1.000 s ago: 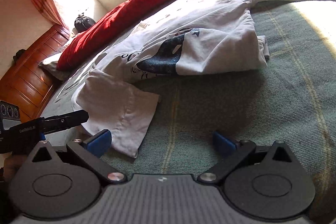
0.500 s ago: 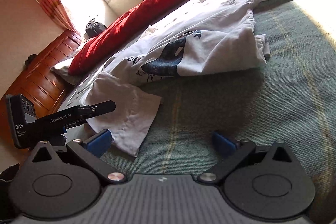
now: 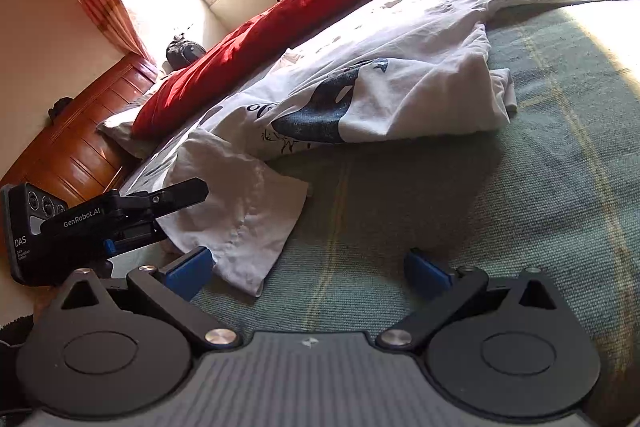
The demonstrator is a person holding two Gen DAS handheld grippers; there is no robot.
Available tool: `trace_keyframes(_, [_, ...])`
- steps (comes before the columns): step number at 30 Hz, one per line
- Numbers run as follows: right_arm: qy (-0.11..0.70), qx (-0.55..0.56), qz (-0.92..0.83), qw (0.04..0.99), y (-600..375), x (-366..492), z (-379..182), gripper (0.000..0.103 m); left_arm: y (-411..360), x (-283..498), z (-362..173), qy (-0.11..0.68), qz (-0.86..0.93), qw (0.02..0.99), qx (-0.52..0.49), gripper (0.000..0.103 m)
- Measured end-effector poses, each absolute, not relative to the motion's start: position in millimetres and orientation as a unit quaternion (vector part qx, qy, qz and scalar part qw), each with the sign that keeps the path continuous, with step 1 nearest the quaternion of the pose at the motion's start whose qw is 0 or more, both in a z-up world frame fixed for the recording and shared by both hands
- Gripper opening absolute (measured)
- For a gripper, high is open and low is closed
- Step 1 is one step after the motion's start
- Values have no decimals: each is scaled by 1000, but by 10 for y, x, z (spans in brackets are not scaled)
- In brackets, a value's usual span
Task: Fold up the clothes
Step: 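Move the left gripper to the shirt's other side edge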
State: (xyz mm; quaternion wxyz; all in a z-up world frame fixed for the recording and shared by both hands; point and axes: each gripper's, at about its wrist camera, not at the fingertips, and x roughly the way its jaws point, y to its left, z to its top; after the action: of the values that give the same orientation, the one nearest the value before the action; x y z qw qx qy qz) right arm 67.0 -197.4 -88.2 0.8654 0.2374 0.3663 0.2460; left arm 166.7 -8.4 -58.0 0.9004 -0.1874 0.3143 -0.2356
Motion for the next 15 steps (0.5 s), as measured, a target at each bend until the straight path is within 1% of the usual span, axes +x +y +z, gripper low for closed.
trace_keyframes(2, [367, 235, 244, 866, -1963, 672, -877, 103, -116, 1734, -604, 311, -237, 899, -197, 71])
trace_keyframes(7, [365, 231, 246, 867, -1964, 651, -880, 103, -110, 1835, -701, 297, -240, 890, -251, 69])
trace_keyframes(15, [366, 232, 248, 866, -1972, 656, -882, 103, 142, 1617, -323, 216, -232, 922, -221, 69])
